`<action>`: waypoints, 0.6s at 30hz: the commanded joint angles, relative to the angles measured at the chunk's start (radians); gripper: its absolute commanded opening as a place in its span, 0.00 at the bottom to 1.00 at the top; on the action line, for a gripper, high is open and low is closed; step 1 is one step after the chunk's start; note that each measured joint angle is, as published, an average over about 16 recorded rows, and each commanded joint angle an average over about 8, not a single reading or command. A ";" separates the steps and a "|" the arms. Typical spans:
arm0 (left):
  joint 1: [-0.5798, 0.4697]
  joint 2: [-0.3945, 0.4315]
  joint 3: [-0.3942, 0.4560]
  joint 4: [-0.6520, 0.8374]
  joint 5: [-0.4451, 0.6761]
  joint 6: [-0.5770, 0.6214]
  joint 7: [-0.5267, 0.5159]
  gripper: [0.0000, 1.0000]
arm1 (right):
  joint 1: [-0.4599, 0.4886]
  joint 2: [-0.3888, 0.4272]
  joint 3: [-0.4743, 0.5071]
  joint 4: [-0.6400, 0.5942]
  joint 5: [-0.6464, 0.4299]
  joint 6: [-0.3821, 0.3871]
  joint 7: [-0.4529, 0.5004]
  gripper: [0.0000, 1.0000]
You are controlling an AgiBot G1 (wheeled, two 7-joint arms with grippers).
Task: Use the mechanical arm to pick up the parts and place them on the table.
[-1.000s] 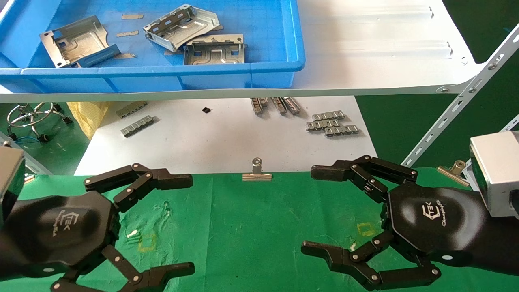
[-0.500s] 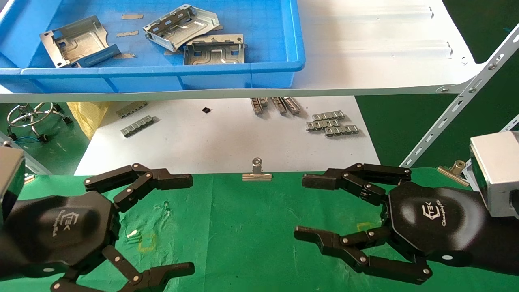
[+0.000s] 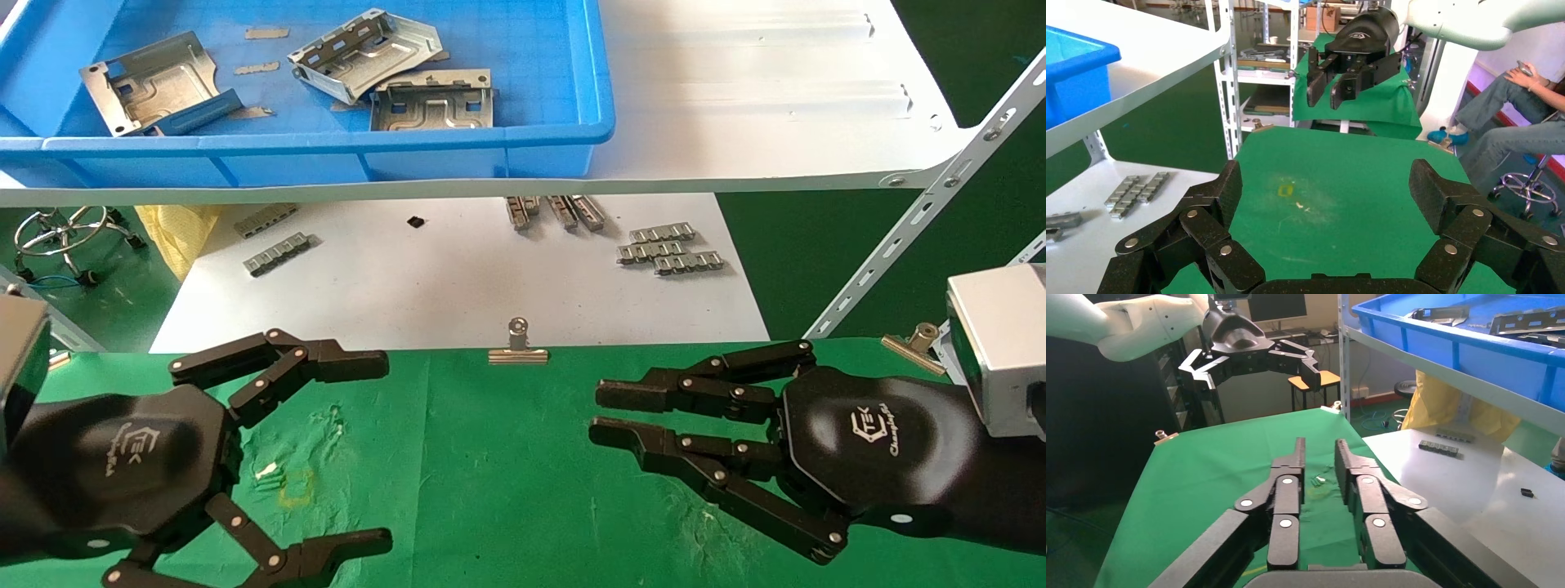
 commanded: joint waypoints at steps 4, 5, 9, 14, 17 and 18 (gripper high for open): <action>0.000 0.000 0.000 0.000 0.000 0.000 0.000 1.00 | 0.000 0.000 0.000 0.000 0.000 0.000 0.000 0.00; 0.000 0.000 0.000 -0.001 0.000 0.000 0.000 1.00 | 0.000 0.000 0.000 0.000 0.000 0.000 0.000 0.00; -0.008 0.002 -0.002 -0.005 -0.003 0.001 0.000 1.00 | 0.000 0.000 0.000 0.000 0.000 0.000 0.000 0.00; -0.094 0.029 0.003 -0.018 0.001 0.000 -0.026 1.00 | 0.000 0.000 0.000 0.000 0.000 0.000 0.000 0.00; -0.206 0.063 0.021 -0.002 0.036 -0.007 -0.059 1.00 | 0.000 0.000 0.000 0.000 0.000 0.000 0.000 0.00; -0.249 0.076 0.030 0.012 0.054 -0.010 -0.069 1.00 | 0.000 0.000 0.000 0.000 0.000 0.000 0.000 0.00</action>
